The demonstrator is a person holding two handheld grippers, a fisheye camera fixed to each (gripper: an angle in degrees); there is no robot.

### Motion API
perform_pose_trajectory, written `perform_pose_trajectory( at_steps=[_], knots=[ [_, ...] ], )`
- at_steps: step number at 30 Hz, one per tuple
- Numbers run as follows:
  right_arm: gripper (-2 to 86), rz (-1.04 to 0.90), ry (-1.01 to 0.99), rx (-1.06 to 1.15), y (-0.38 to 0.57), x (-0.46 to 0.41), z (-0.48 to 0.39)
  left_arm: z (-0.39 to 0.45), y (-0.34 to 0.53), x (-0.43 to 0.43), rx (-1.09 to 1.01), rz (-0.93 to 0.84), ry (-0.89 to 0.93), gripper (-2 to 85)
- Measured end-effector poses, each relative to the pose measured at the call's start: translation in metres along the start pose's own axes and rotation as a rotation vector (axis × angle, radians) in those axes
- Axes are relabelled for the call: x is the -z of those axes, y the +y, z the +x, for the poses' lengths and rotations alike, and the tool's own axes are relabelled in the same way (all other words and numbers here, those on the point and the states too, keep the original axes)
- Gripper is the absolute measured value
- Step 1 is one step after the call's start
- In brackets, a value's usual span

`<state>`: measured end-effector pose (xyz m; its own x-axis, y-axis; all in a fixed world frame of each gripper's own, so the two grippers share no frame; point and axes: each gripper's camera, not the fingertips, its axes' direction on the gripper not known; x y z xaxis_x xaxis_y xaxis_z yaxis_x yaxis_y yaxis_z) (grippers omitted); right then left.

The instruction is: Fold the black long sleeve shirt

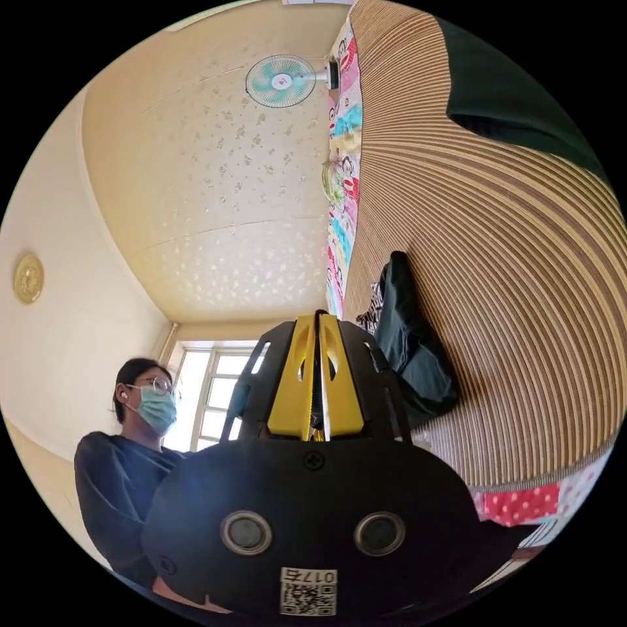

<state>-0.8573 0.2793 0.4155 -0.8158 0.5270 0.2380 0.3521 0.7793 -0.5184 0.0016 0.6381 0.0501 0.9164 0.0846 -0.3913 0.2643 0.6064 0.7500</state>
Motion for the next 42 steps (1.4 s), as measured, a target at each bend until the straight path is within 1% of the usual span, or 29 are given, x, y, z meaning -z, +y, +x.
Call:
perform_pose_trajectory(
  at_steps=[4, 8, 11, 13, 15, 16, 18, 20, 21, 23, 24, 26, 27, 29, 30, 32, 35, 36, 38, 40, 42],
  knots=[
    [1.0, 0.012, 0.042, -0.024, -0.057, -0.07, 0.018, -0.002, -0.041, -0.032, -0.056, 0.068, -0.025, -0.6],
    [1.3, 0.051, 0.099, -0.048, -0.101, -0.13, 0.029, -0.011, -0.085, -0.068, -0.105, 0.073, -0.154, -0.4],
    [2.1, 0.066, 0.14, -0.085, -0.12, -0.168, 0.045, -0.024, -0.107, -0.087, -0.085, 0.09, -0.272, 0.2],
    [3.0, 0.074, 0.154, -0.079, -0.126, -0.185, 0.05, -0.027, -0.115, -0.094, -0.102, 0.093, -0.351, 1.5],
    [4.2, 0.099, 0.178, -0.045, -0.125, -0.195, 0.044, -0.023, -0.114, -0.093, -0.121, 0.105, -0.426, 7.7],
    [4.8, 0.082, 0.209, -0.012, -0.124, -0.202, 0.036, -0.02, -0.112, -0.091, -0.129, 0.111, -0.44, 9.0],
    [5.2, -0.014, 0.283, 0.062, -0.116, -0.222, 0.02, -0.006, -0.092, -0.088, -0.171, 0.09, -0.524, 11.4],
    [5.5, -0.198, 0.462, 0.191, -0.088, -0.263, -0.006, -0.001, -0.07, -0.089, -0.167, 0.03, -0.612, 12.8],
    [5.5, -0.24, 0.512, 0.231, -0.078, -0.275, -0.013, -0.001, -0.054, -0.091, -0.155, -0.014, -0.653, 13.5],
    [6.3, -0.417, 0.652, 0.369, -0.034, -0.33, -0.036, -0.004, -0.032, -0.092, -0.121, -0.074, -0.691, 14.7],
    [6.5, -0.459, 0.667, 0.393, -0.023, -0.344, -0.04, -0.008, -0.019, -0.094, -0.092, -0.116, -0.706, 15.3],
    [7.7, -0.62, 0.688, 0.452, 0.021, -0.403, -0.052, -0.014, -0.005, -0.1, -0.058, -0.169, -0.729, 15.8],
    [8.2, -0.665, 0.694, 0.457, 0.031, -0.42, -0.053, -0.019, 0.002, -0.105, -0.045, -0.203, -0.745, 15.7],
    [10.4, -0.827, 0.738, 0.458, 0.071, -0.487, -0.054, -0.024, 0.007, -0.11, -0.029, -0.228, -0.753, 13.3],
    [11.0, -0.862, 0.745, 0.466, 0.082, -0.503, -0.053, -0.024, 0.01, -0.111, -0.026, -0.228, -0.753, 8.7],
    [13.7, -1.017, 0.811, 0.487, 0.123, -0.57, -0.049, -0.014, 0.017, -0.11, -0.089, -0.187, -0.739, 4.5],
    [18.0, -1.226, 0.901, 0.504, 0.173, -0.645, -0.043, 0.001, 0.027, -0.116, -0.142, -0.198, -0.721, 3.0],
    [18.4, -1.254, 0.927, 0.521, 0.184, -0.657, -0.043, 0.008, 0.029, -0.118, -0.16, -0.201, -0.727, 2.9],
    [19.5, -1.376, 1.161, 0.639, 0.228, -0.696, -0.034, 0.02, 0.031, -0.123, -0.198, -0.202, -0.755, 2.8],
    [19.9, -1.469, 1.312, 0.728, 0.257, -0.71, -0.026, 0.032, 0.032, -0.128, -0.248, -0.215, -0.789, 2.7],
    [19.1, -1.492, 1.426, 0.823, 0.279, -0.715, -0.021, 0.047, 0.033, -0.136, -0.316, -0.237, -0.815, 2.4]
  ],
)
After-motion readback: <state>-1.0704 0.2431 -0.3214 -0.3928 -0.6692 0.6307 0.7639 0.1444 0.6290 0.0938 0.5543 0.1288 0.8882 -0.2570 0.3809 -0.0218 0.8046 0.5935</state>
